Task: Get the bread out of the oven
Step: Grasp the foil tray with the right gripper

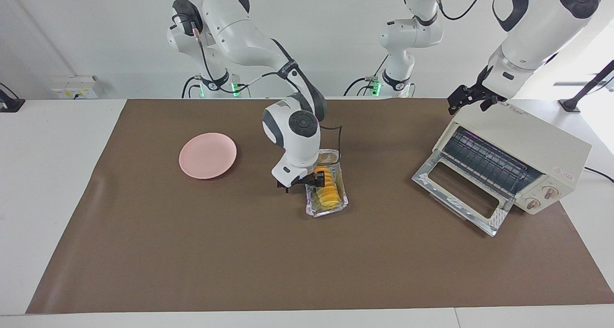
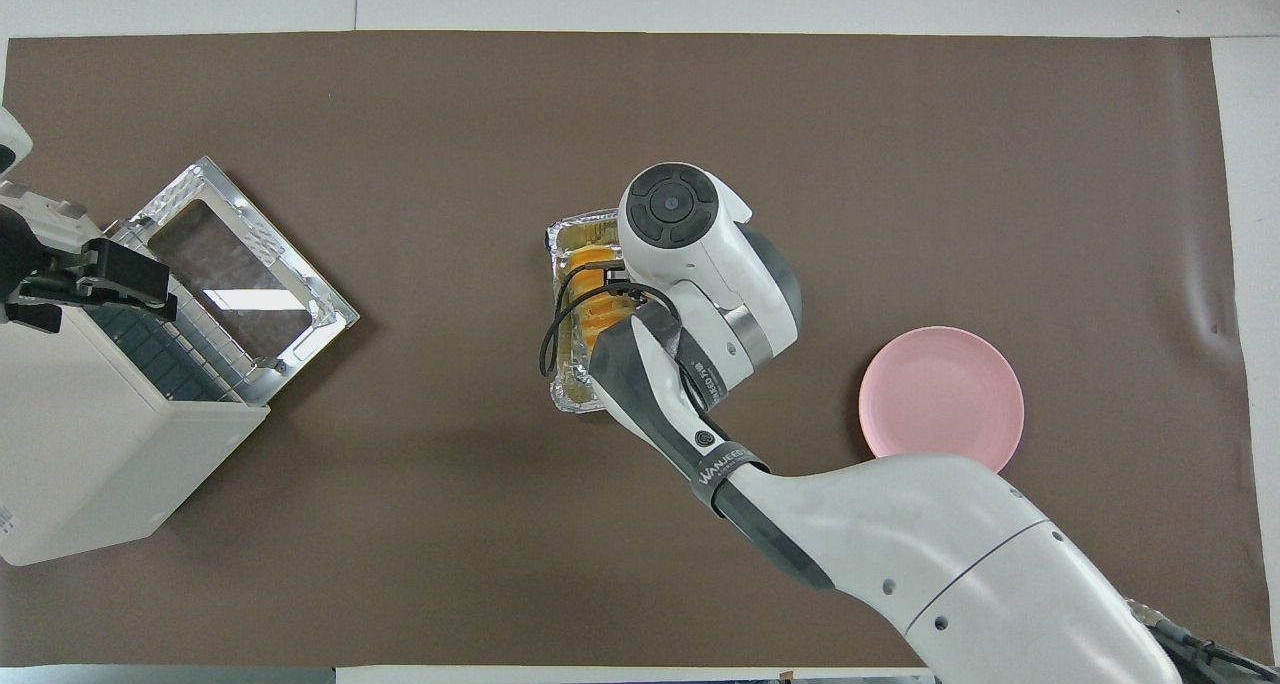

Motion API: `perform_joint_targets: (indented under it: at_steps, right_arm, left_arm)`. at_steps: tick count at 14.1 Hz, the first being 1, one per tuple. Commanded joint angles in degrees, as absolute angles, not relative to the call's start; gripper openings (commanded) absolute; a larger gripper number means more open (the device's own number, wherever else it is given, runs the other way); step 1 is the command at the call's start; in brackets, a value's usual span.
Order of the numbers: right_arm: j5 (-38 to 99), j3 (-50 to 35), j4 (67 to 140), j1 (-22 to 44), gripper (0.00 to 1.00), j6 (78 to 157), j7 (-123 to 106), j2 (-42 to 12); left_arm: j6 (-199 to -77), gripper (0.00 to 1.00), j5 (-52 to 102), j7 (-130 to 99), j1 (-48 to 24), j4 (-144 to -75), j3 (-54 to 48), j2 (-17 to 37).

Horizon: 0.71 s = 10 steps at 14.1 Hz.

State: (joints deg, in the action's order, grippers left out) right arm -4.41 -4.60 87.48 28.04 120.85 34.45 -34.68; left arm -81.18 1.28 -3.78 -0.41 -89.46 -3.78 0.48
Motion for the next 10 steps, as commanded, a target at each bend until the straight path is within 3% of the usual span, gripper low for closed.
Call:
perform_joint_targets:
  at_steps: [1, 5, 10]
  right_arm:
    - [-5.54, -4.83, 85.79, 28.04, 0.00, 119.97, 34.01, -35.24]
    - [-4.75, -4.92, 75.97, 25.24, 0.00, 111.12, 31.66, -37.08]
    - [-1.41, -5.01, 62.86, 17.06, 0.00, 101.00, 19.53, -40.68]
  left_arm:
    - [-80.95, 1.00, 1.58, 0.00, -0.26, -89.30, -3.16, 0.00]
    - [-81.12, 1.00, 1.58, -0.53, -0.96, -90.78, -3.34, -1.05]
    - [-81.30, 1.00, 1.32, -0.53, -0.44, -90.97, -3.78, -1.67]
